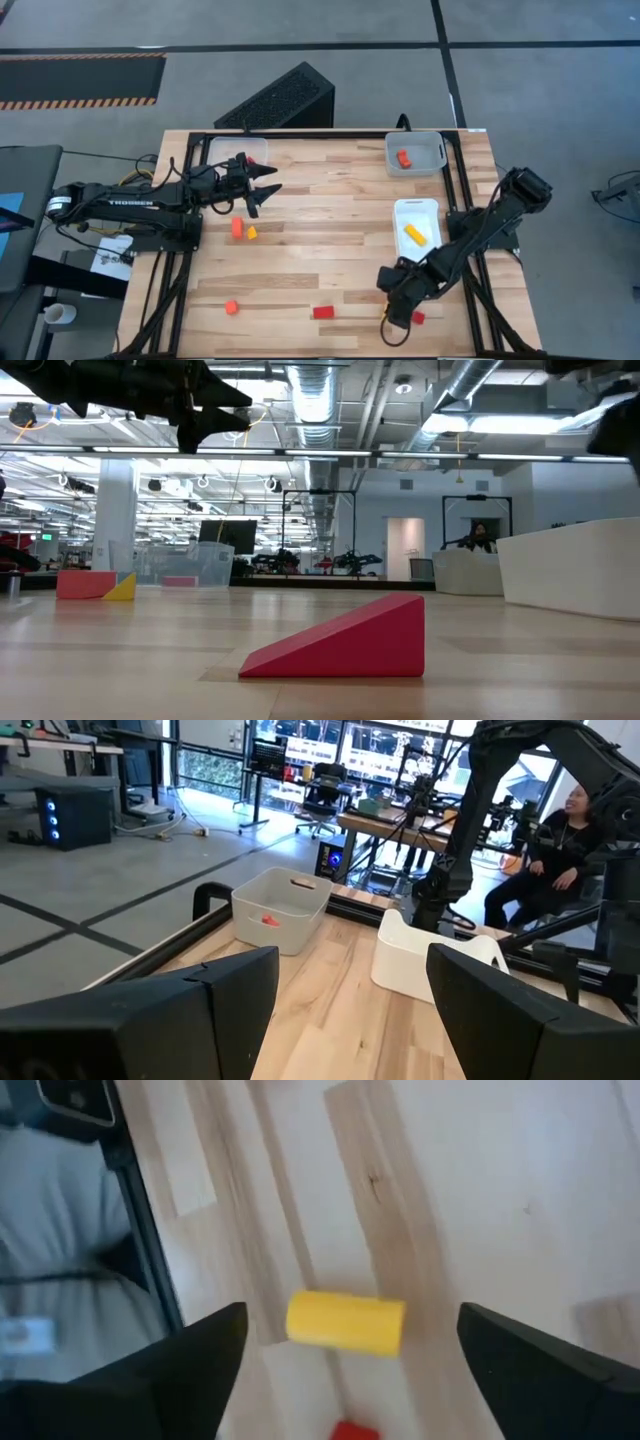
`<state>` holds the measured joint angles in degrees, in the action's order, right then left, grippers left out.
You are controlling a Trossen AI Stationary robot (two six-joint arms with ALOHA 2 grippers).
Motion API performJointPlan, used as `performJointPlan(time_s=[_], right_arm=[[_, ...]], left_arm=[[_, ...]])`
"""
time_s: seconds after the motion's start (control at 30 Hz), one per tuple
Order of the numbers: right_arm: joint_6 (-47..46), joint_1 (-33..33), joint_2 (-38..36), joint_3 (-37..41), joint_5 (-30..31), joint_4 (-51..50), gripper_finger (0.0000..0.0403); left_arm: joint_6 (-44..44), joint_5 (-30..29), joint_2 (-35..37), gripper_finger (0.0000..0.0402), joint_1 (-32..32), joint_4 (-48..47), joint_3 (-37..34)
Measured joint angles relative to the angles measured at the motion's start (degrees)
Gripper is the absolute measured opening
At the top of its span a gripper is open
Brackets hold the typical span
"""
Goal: Sort & place blocks by color
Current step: Put the right yellow block into the white bin
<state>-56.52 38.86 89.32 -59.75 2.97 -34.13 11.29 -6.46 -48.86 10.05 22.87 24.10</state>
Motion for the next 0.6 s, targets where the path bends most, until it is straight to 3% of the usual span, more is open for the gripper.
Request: performJointPlan(time_s=[0.3, 0.6], right_arm=[[26.9, 0.2, 0.0, 0.0, 0.0, -1.8, 0.038], [39.8, 2.1, 5.4, -1.1, -1.4, 0.1, 0.0361]], left_arm=[[0.0, -0.1, 0.0, 0.0242, 0.0, 0.0, 0.0], [0.0, -0.3, 0.0, 0.0242, 0.0, -0.2, 0.0]])
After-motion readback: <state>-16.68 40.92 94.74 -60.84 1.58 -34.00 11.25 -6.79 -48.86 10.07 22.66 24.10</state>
